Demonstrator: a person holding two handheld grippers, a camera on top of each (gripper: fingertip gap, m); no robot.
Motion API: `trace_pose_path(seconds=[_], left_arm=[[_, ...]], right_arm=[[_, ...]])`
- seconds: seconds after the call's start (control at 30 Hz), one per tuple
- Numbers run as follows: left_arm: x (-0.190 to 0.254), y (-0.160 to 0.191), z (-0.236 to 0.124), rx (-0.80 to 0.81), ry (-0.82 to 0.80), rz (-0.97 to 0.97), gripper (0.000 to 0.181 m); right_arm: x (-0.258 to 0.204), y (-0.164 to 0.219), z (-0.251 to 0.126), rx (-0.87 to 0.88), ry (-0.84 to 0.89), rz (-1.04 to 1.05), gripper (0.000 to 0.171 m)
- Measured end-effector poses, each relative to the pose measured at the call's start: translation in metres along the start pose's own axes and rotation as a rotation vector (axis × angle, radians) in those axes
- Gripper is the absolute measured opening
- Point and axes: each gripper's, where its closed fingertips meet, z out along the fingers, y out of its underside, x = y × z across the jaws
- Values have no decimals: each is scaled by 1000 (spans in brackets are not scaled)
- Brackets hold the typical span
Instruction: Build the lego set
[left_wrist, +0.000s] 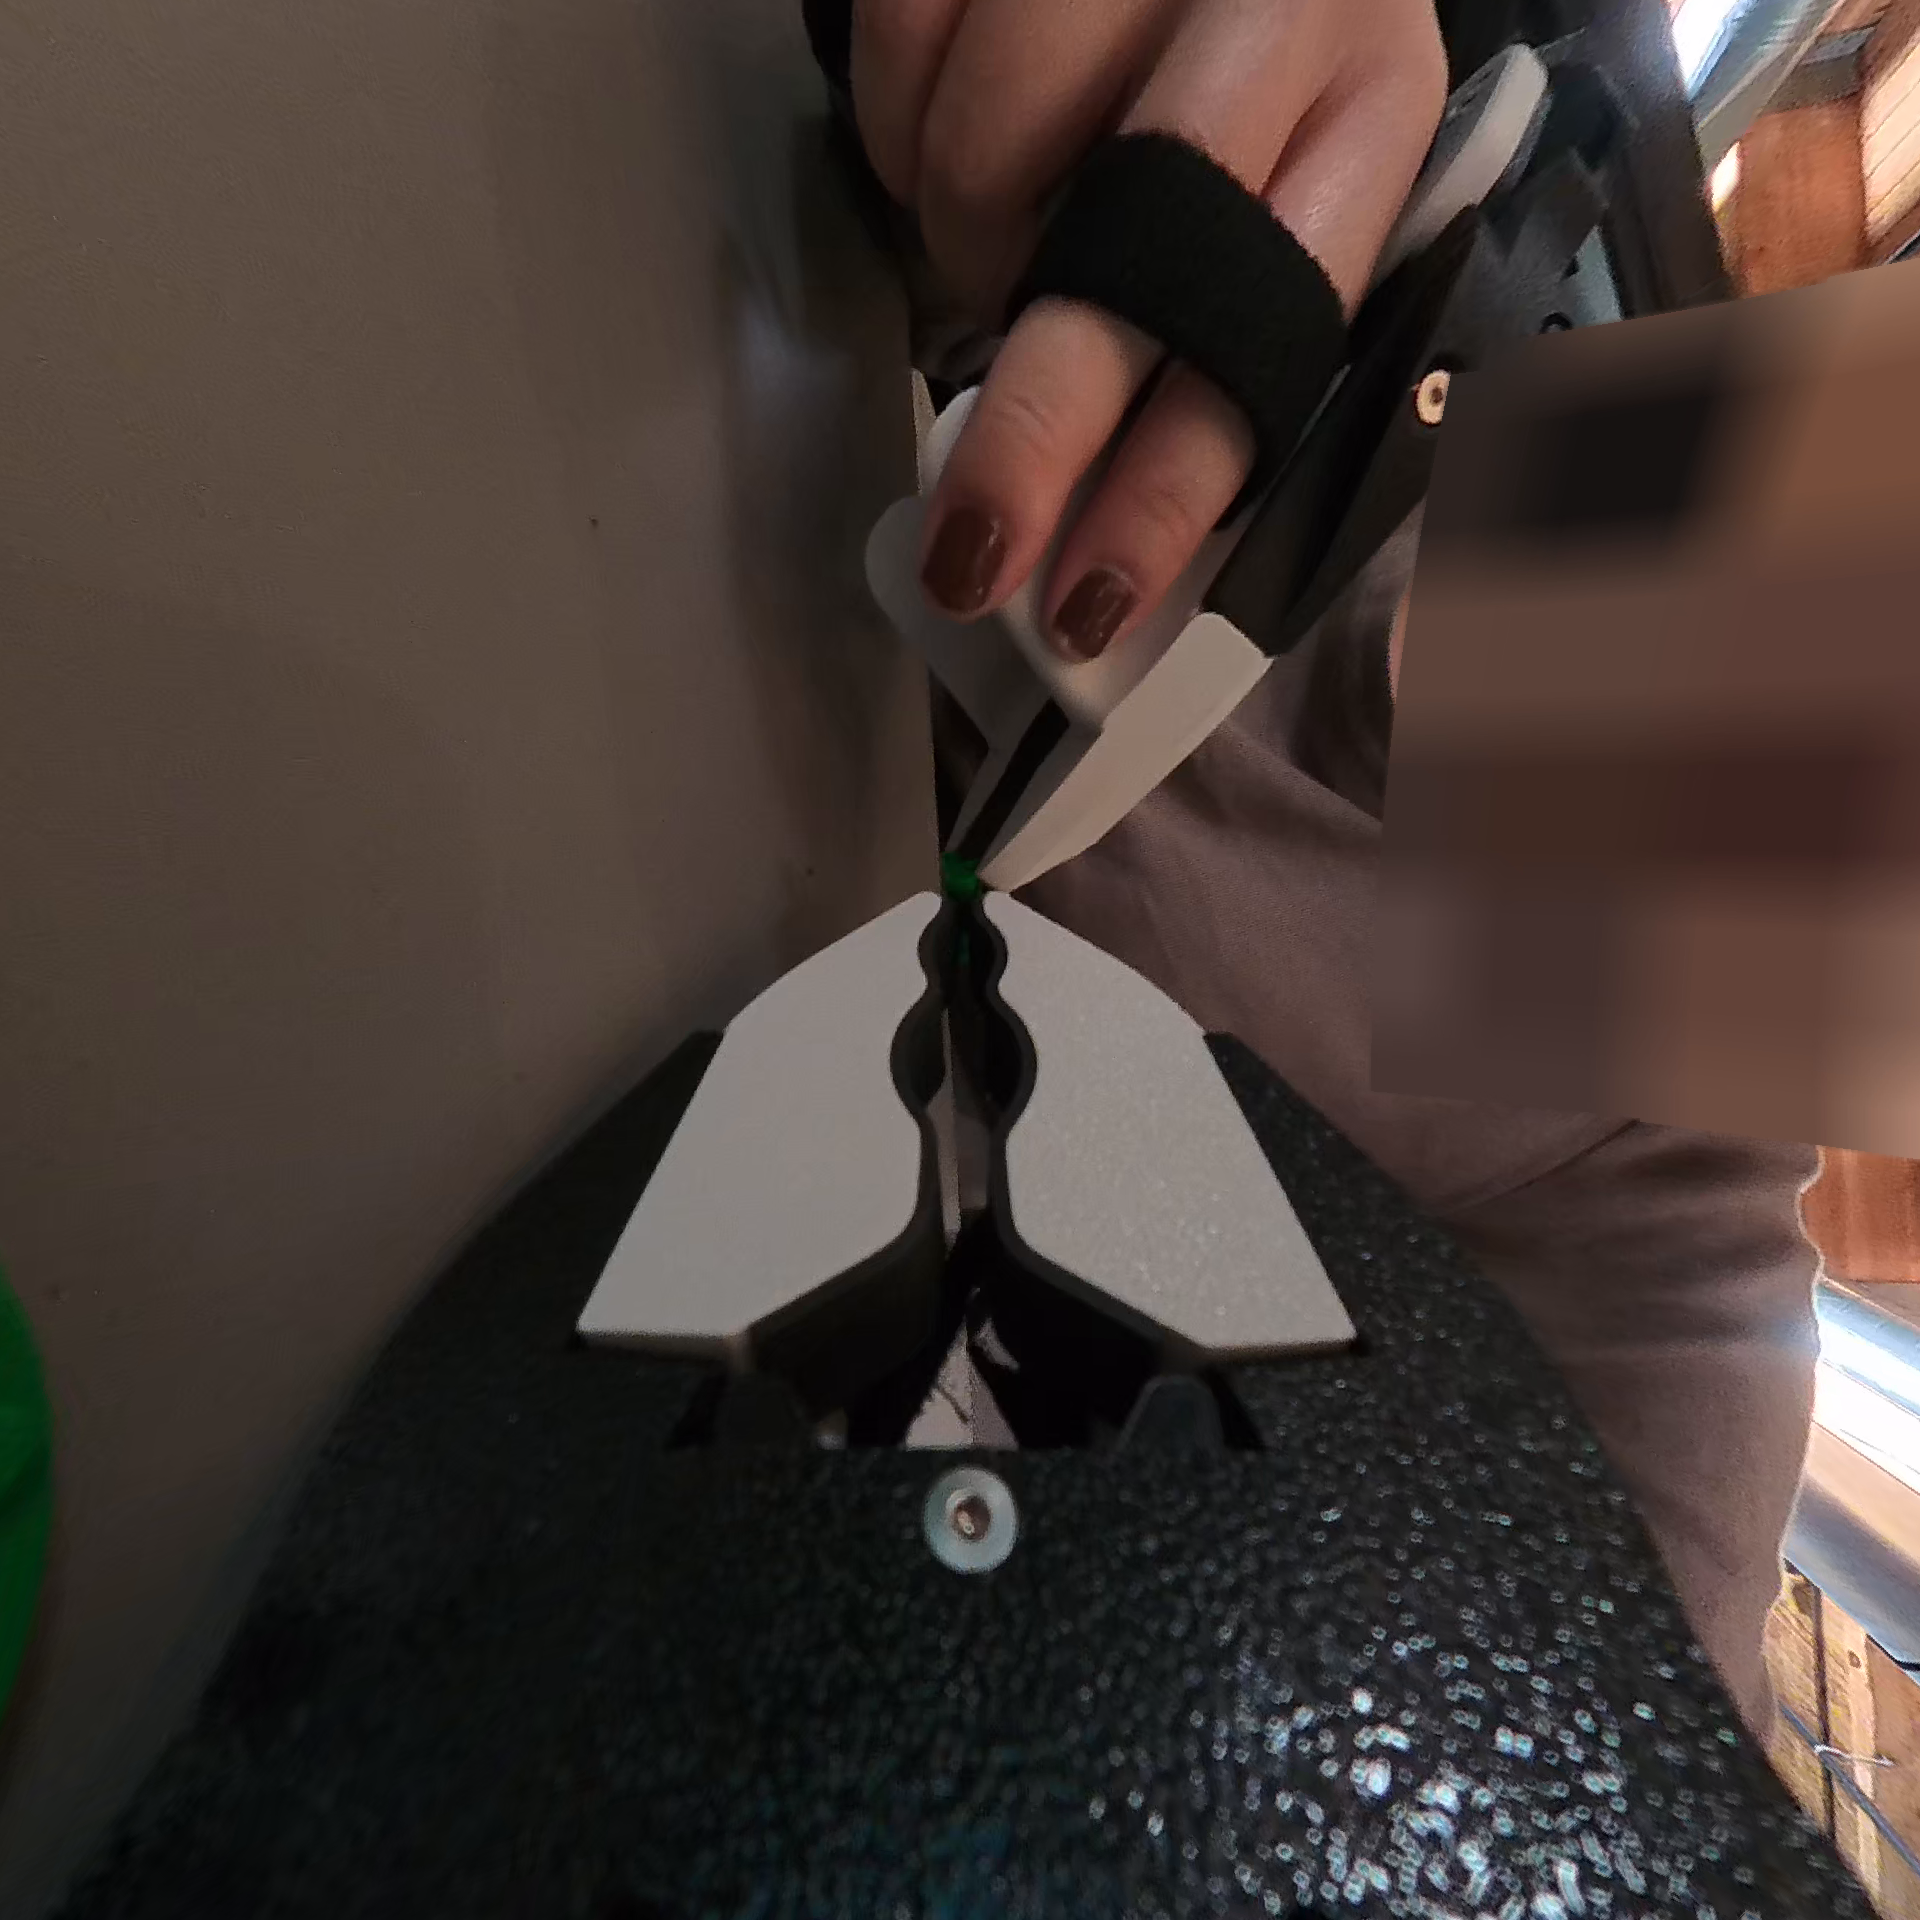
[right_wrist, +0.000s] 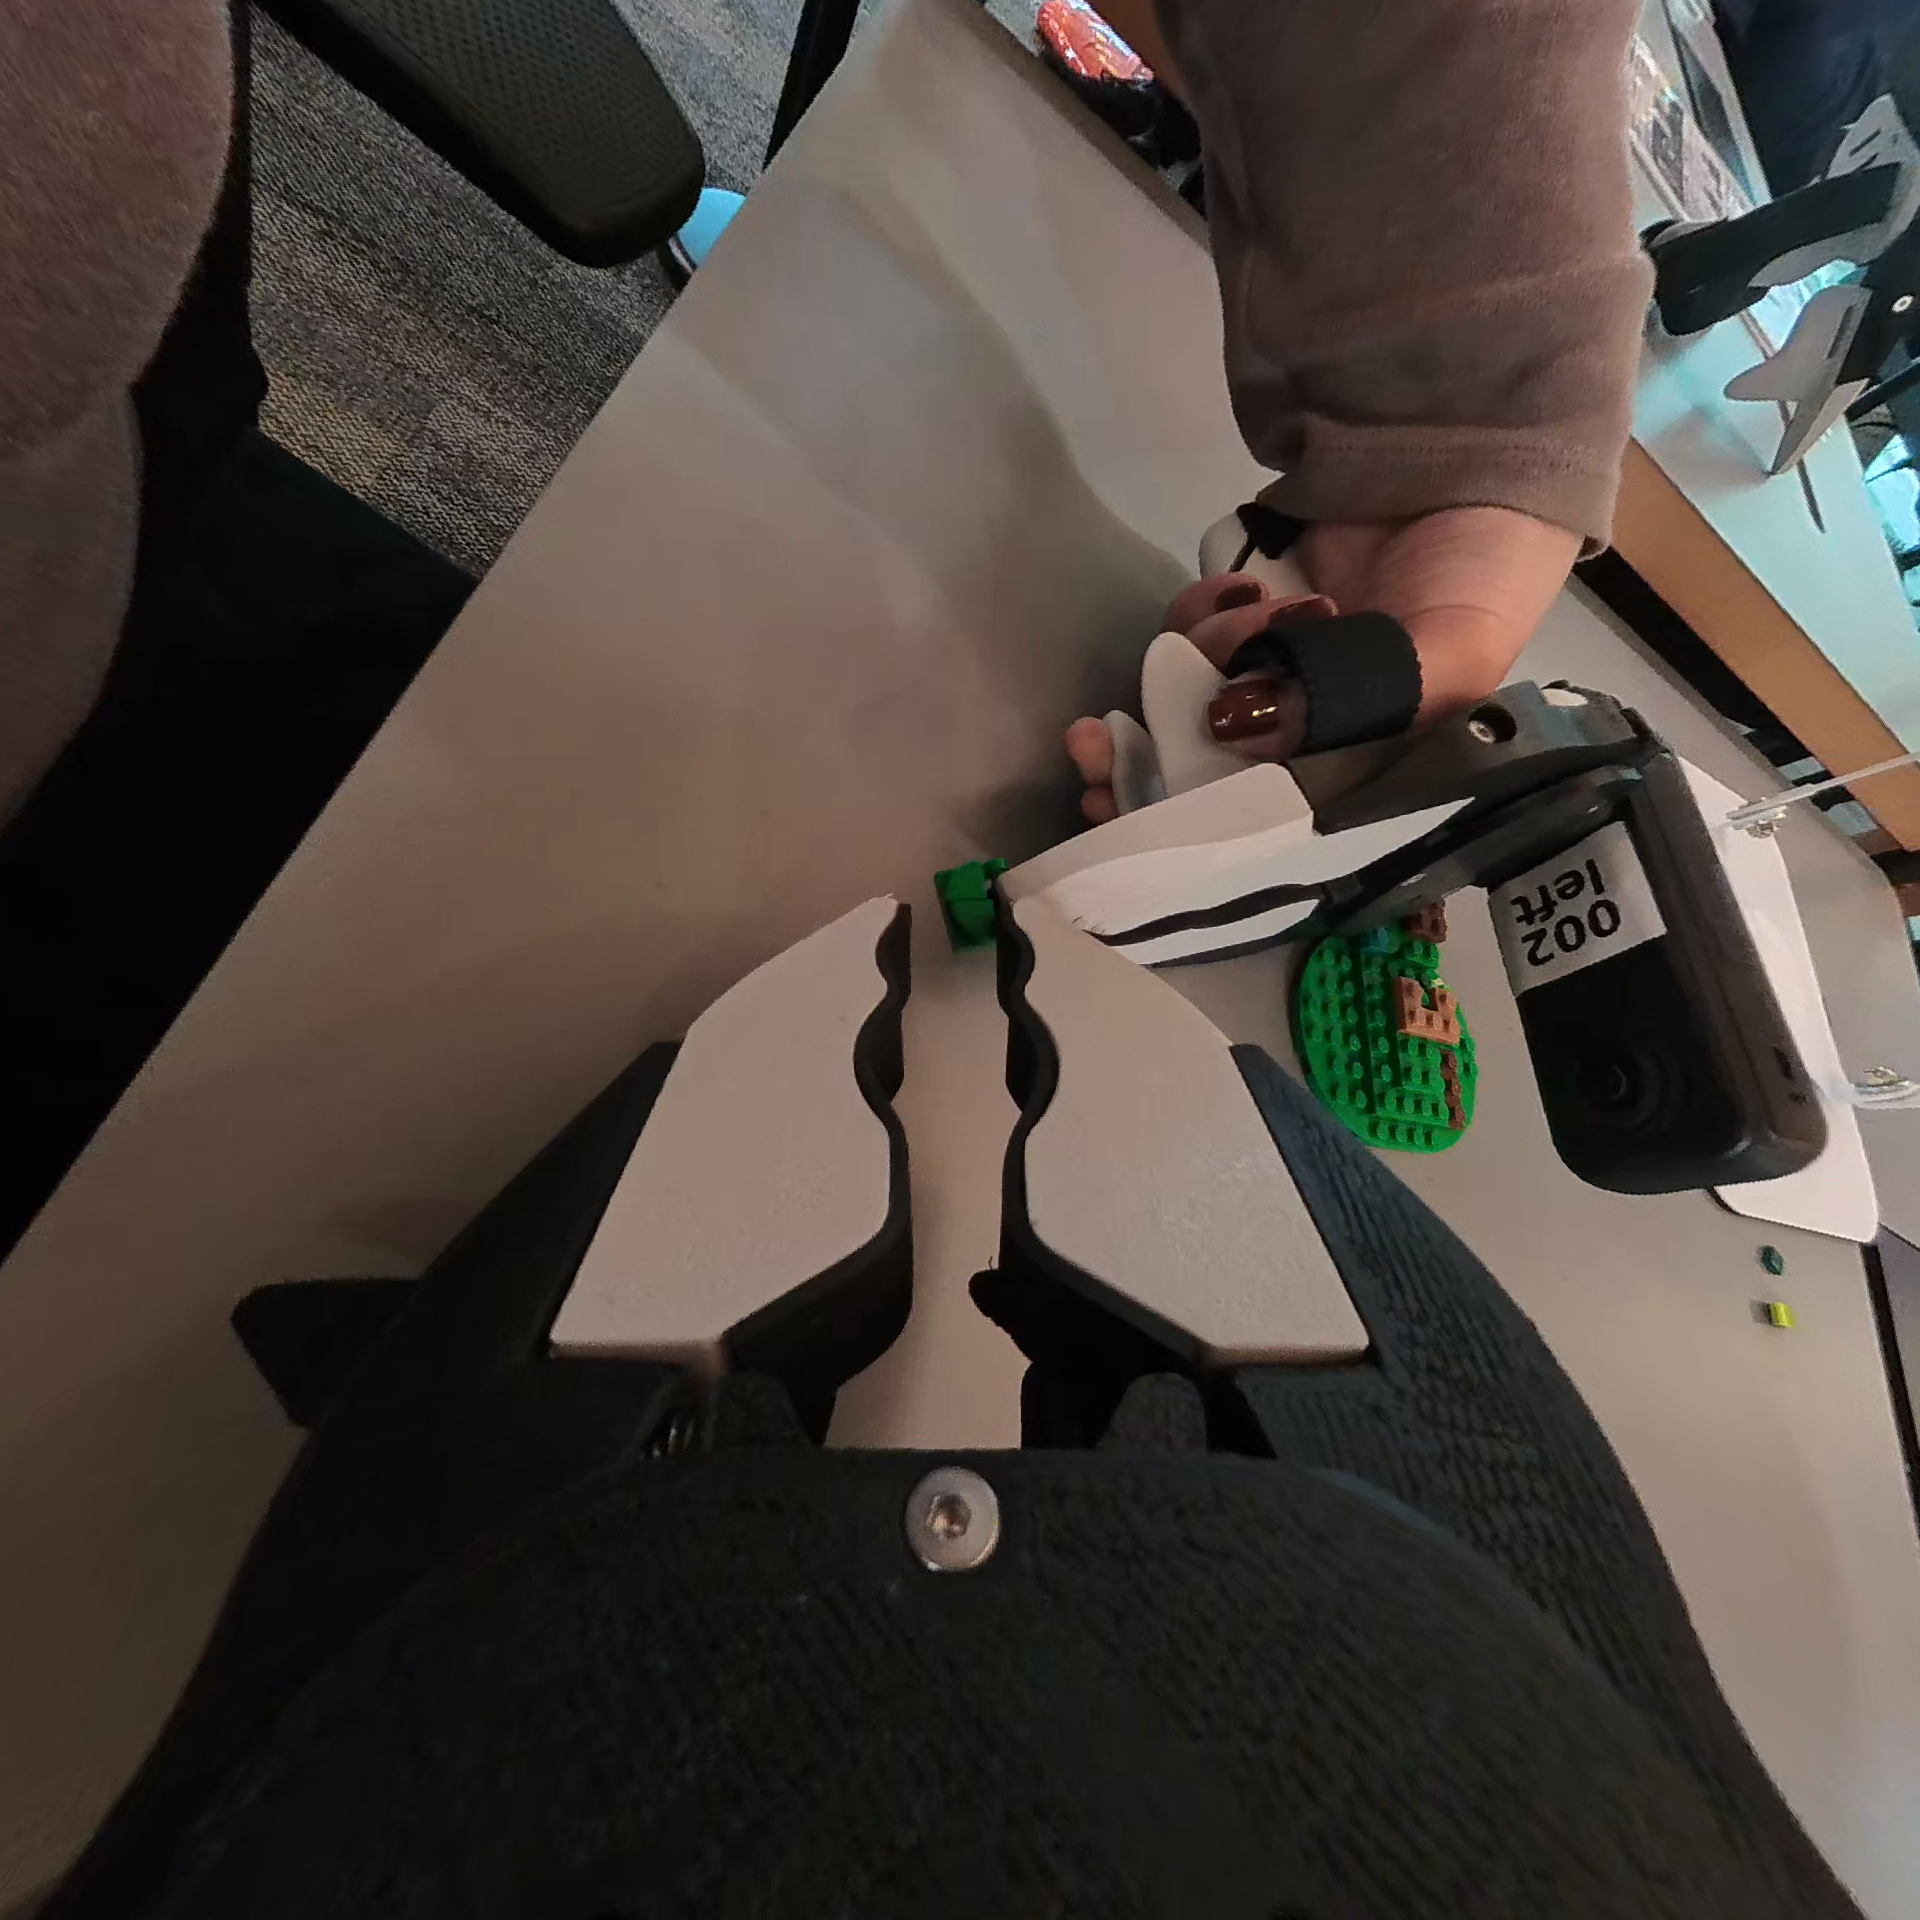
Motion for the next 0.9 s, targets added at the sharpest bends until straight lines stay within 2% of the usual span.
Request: trace_pose_path(seconds=[0.17,0.33,0.9], left_arm=[[0,-1,0,8,0,2,1],[1,-1,0,4,14,-3,1],[-1,1,2,-9,-15,17,1]], right_arm=[[3,0,1,-25,58,-82,6],[4,0,2,-52,107,-151,6],[-3,1,4,-70,67,-234,9]])
